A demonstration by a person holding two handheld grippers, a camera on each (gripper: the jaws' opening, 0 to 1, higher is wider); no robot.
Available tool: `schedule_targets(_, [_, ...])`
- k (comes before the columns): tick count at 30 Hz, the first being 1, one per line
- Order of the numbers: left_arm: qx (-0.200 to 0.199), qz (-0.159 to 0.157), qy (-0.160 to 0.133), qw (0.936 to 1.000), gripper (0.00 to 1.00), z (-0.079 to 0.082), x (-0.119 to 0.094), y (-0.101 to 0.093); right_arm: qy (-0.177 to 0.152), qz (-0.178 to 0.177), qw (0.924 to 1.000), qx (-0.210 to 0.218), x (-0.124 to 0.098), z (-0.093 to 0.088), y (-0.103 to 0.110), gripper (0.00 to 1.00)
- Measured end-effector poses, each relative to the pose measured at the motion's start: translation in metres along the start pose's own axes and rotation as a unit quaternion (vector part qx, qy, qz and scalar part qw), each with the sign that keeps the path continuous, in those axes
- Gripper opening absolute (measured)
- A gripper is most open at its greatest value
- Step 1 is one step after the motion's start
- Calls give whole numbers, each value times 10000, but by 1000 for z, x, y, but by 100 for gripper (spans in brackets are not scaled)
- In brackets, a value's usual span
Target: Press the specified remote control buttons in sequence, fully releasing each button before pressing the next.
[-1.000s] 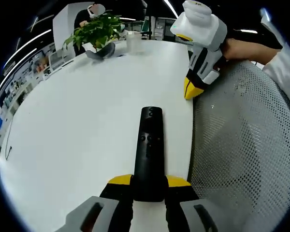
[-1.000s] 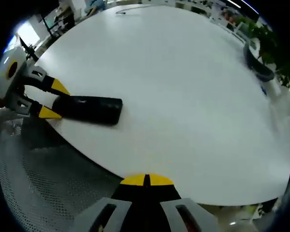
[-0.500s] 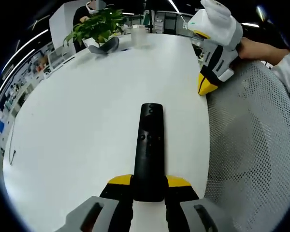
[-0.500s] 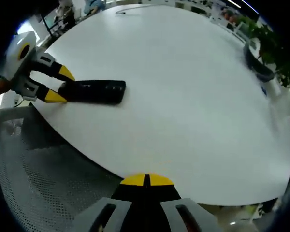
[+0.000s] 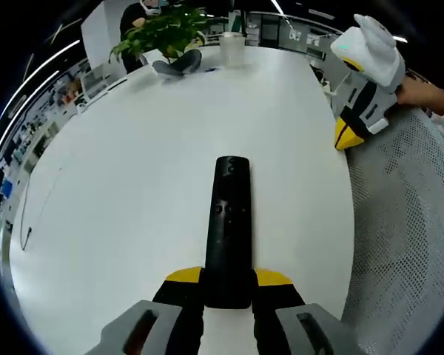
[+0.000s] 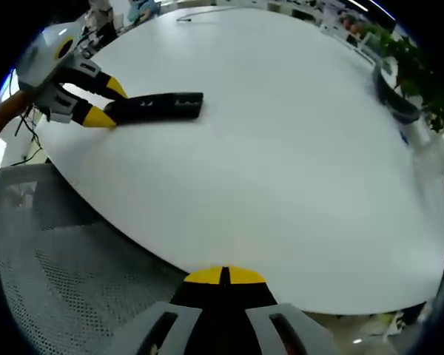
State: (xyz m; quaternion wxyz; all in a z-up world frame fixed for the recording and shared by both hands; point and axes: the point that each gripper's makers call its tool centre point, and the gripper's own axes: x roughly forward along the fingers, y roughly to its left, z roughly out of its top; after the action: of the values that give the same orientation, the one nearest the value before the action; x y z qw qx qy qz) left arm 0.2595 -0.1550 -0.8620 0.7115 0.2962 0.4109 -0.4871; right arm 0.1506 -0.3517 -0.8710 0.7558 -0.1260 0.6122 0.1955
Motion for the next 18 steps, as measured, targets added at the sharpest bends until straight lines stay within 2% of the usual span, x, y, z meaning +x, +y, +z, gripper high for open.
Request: schedule_targets(18, [48,34,173,9998,23,0,4,33,0,-30,9999,-112,0,0,0,0])
